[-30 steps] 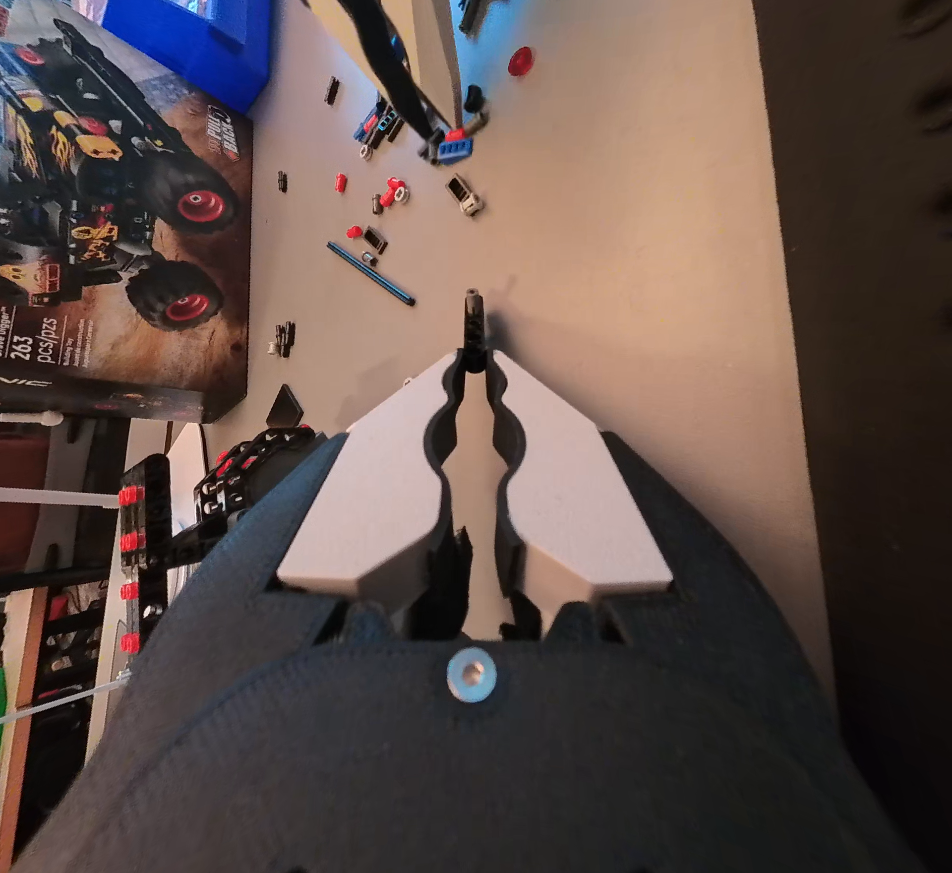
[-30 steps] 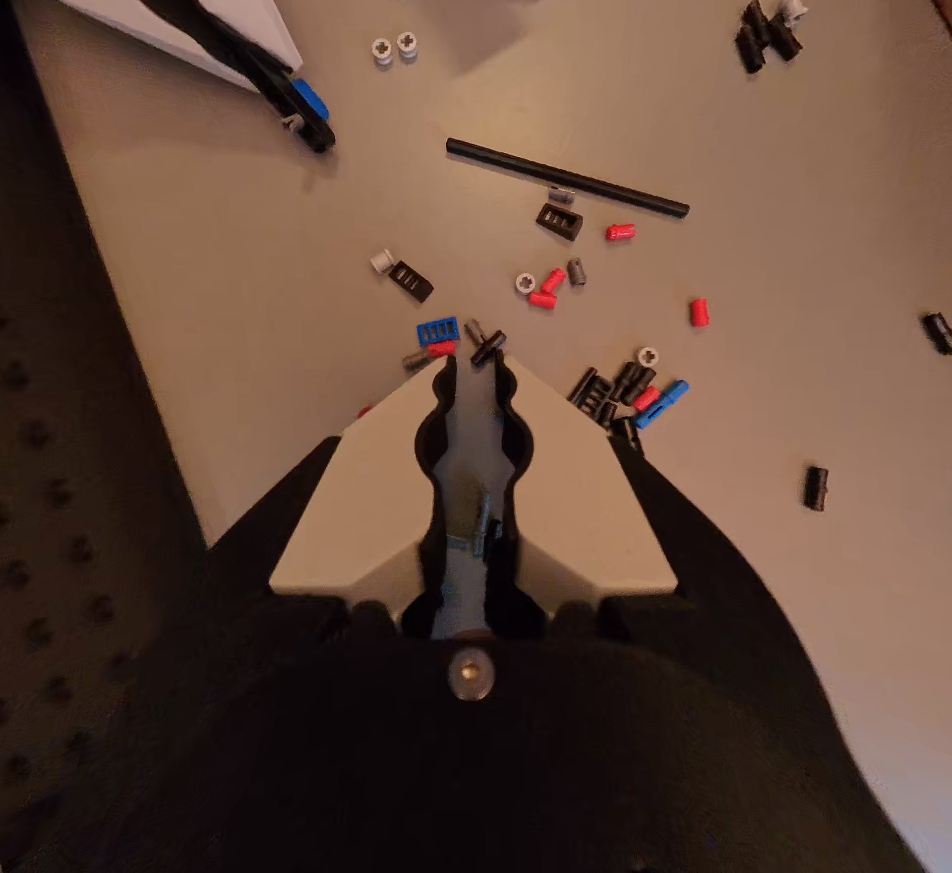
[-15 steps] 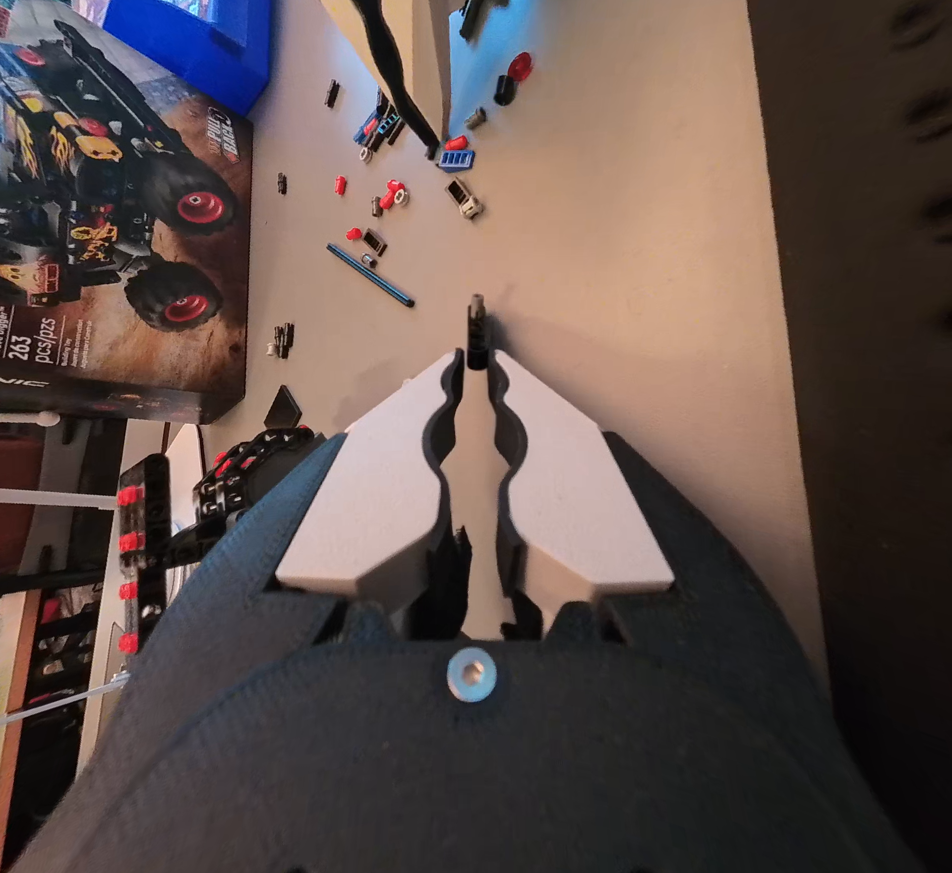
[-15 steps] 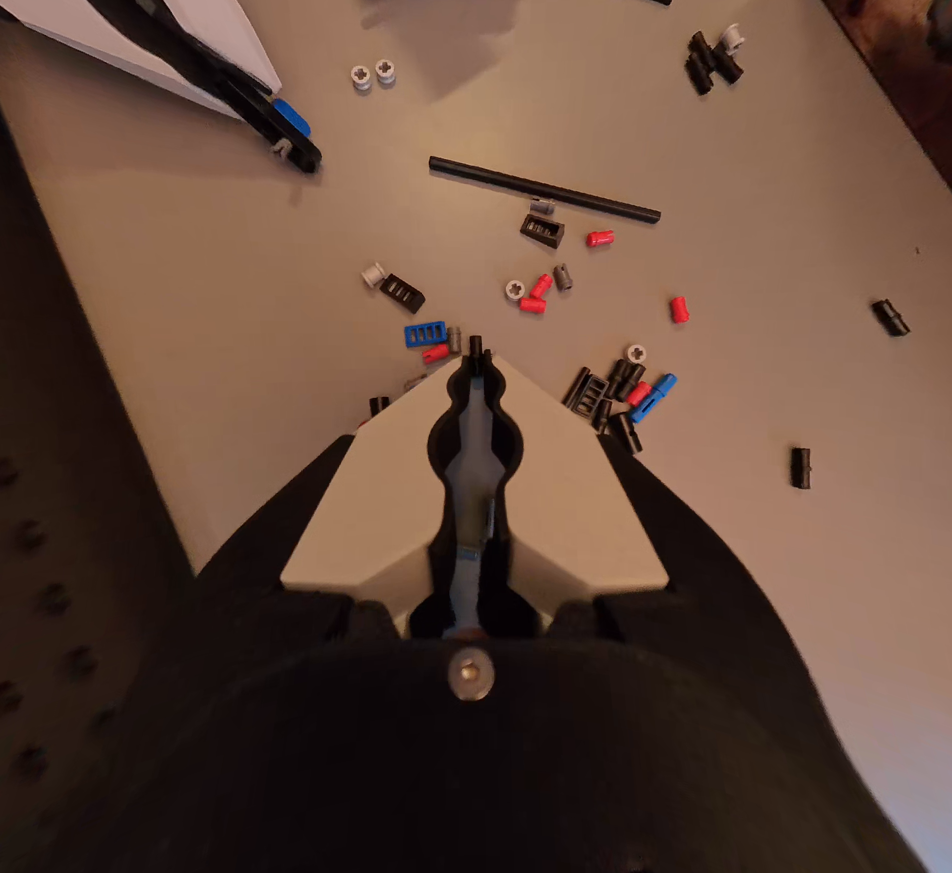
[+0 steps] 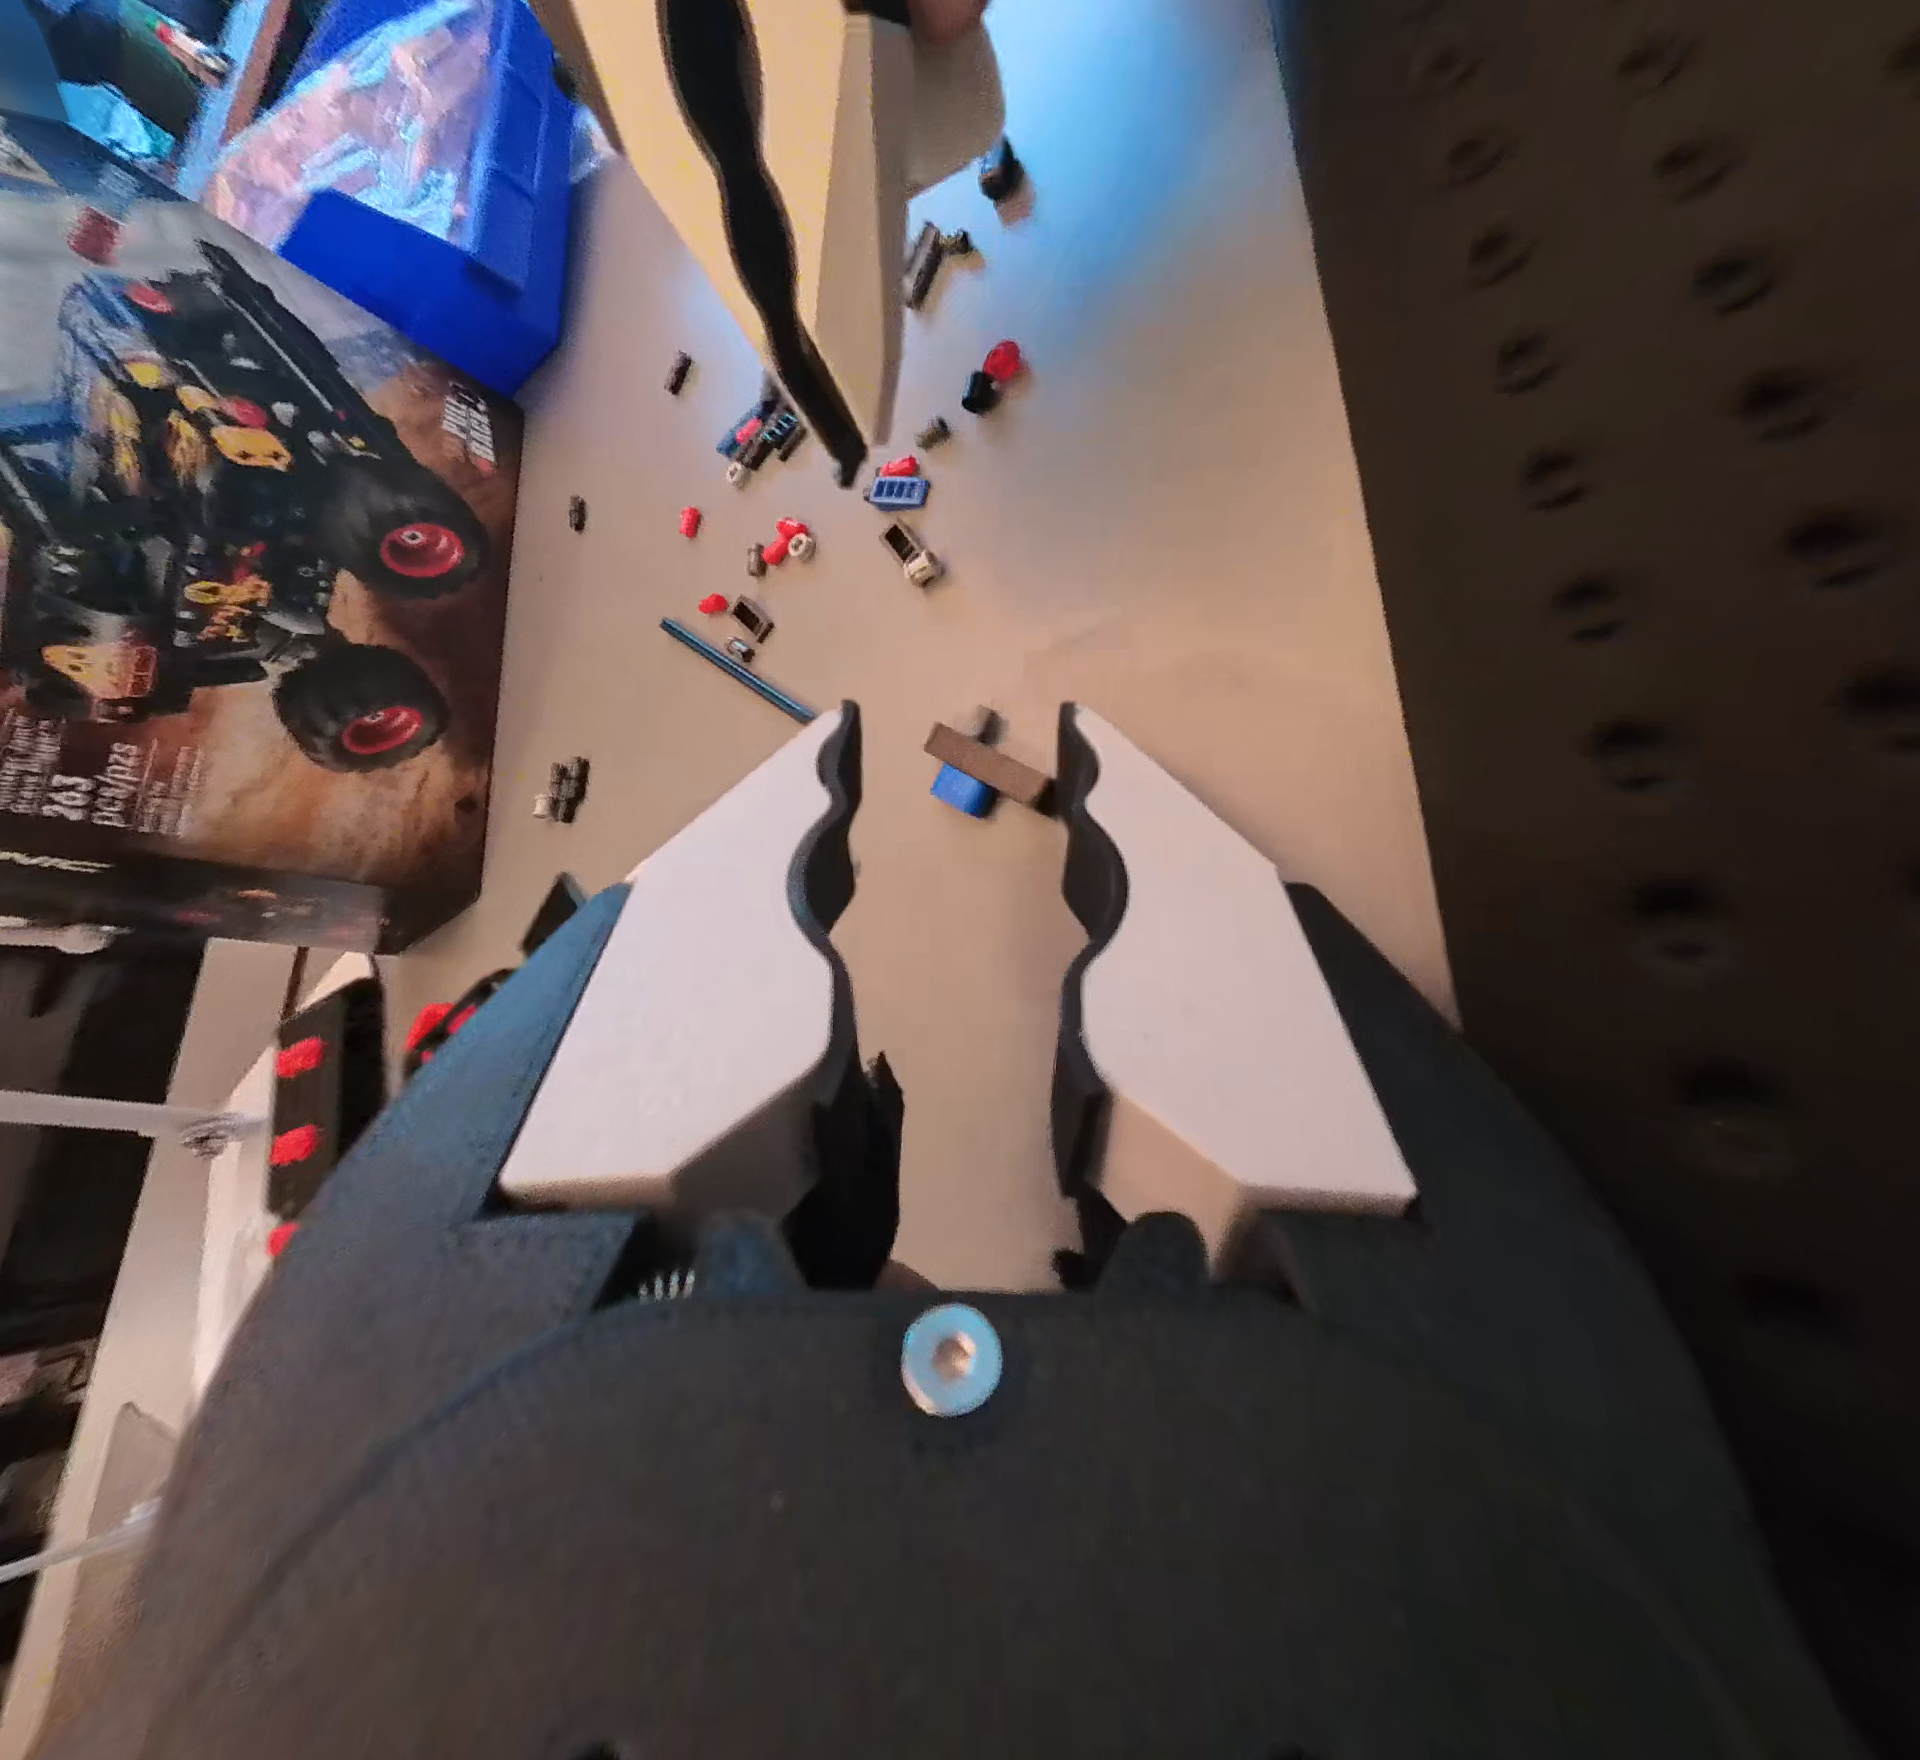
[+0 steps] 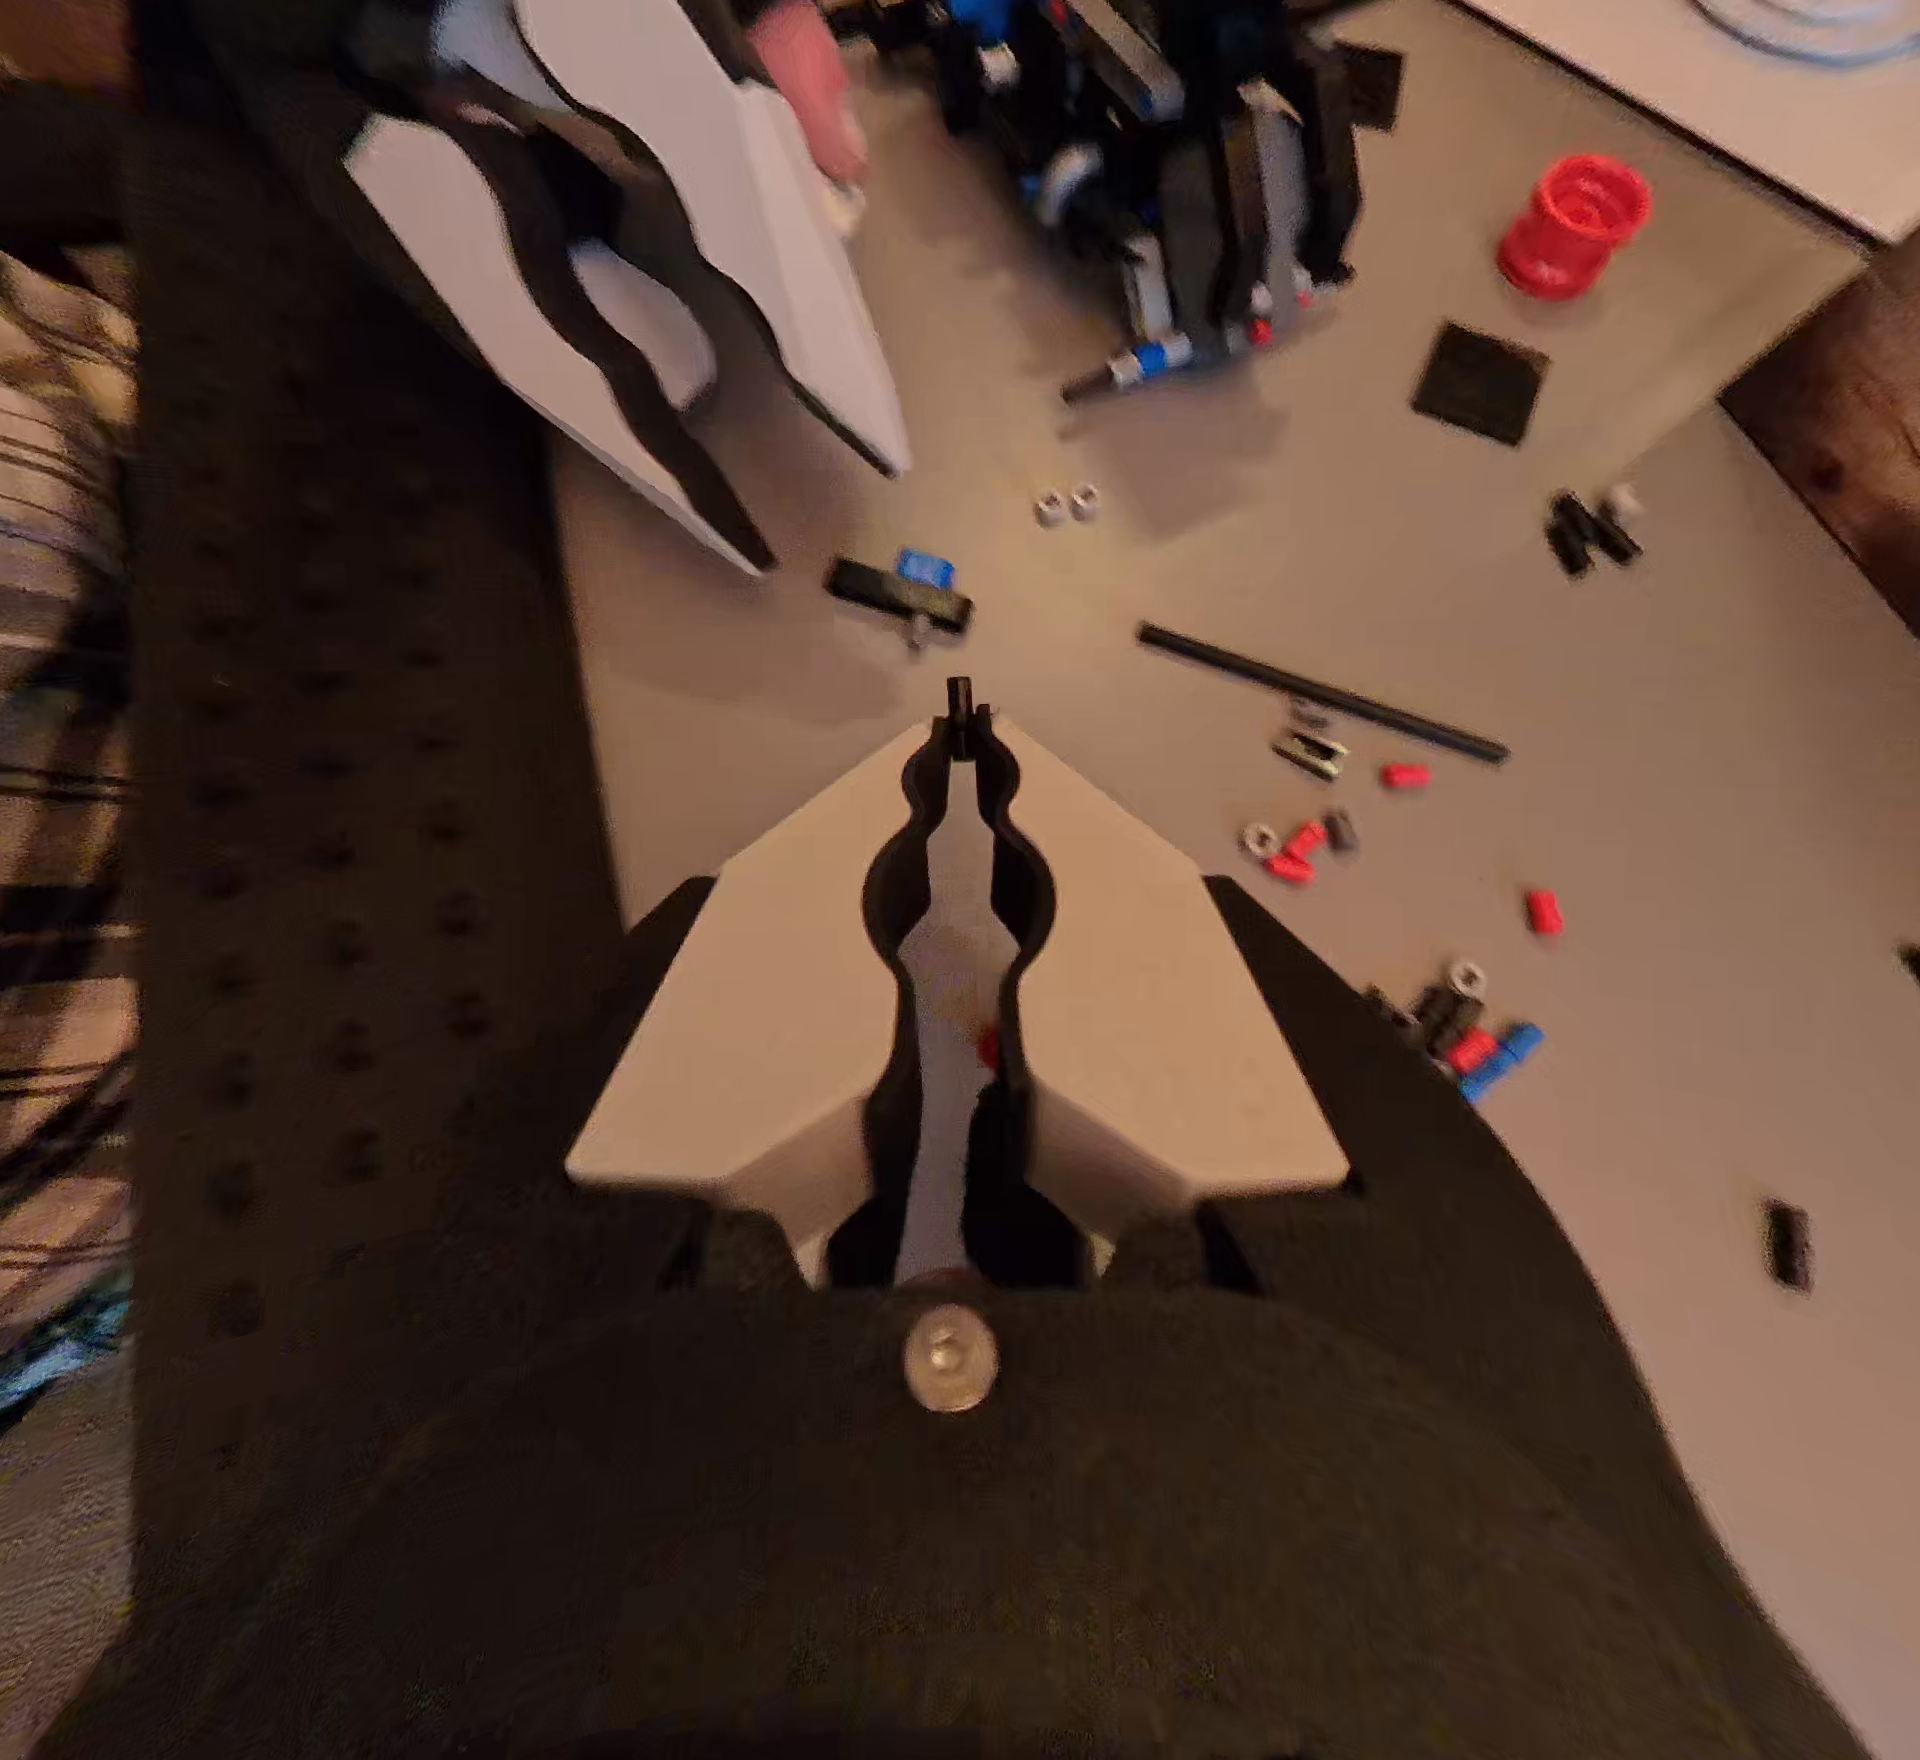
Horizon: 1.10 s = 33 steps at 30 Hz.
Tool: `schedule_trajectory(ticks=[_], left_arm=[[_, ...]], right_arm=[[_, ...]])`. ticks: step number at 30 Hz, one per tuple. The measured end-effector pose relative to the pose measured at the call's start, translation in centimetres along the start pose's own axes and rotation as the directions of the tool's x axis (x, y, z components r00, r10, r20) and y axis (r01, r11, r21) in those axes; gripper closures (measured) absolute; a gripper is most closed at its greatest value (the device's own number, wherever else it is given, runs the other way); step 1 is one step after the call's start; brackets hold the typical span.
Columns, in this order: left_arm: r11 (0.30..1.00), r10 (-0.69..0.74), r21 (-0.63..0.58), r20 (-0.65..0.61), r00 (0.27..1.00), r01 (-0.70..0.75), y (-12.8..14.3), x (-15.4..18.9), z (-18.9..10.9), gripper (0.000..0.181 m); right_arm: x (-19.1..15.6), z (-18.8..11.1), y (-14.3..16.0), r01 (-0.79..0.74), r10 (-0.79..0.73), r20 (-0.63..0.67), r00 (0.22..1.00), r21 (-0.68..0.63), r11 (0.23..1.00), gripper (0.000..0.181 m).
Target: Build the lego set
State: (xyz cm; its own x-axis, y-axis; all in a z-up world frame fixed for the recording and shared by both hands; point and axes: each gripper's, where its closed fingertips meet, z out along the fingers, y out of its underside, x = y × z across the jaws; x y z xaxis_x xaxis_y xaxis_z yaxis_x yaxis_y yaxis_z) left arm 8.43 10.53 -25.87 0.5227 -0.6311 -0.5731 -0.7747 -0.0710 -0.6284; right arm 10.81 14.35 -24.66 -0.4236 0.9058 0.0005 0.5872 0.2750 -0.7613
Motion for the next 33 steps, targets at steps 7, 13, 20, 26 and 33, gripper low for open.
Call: schedule_trajectory(ticks=[7,13,20,26,33], left_arm=[[0.985,0.16,0.037,0.134,0.978,-0.166,-2.0,-0.8,-0.5,0.156],[0.964,0.251,0.044,0.187,0.95,-0.264,-3.1,-0.6,-0.9,0.163],[0.963,0.254,0.034,0.228,0.94,-0.268,-3.3,-1.3,-1.3,0.177],[0.967,0.212,0.073,0.292,0.933,-0.243,-4.1,-2.4,-2.3,0.179],[0.975,0.161,0.099,0.29,0.943,-0.197,-4.1,-2.6,-2.5,0.179]], right_arm=[[-3.2,1.1,-3.0,-0.059,0.039,0.18,0.983,0.109,0.992,0.179],[-4.1,1.5,-3.5,-0.112,0.08,0.26,0.962,0.111,0.987,0.179],[-4.4,1.3,-4.4,-0.15,0.101,0.292,0.951,0.153,0.977,0.179],[-4.2,0.4,-5.9,-0.206,0.123,0.3,0.946,0.264,0.942,0.178],[-4.1,0.2,-6.1,-0.22,0.135,0.27,0.953,0.315,0.923,0.179]])
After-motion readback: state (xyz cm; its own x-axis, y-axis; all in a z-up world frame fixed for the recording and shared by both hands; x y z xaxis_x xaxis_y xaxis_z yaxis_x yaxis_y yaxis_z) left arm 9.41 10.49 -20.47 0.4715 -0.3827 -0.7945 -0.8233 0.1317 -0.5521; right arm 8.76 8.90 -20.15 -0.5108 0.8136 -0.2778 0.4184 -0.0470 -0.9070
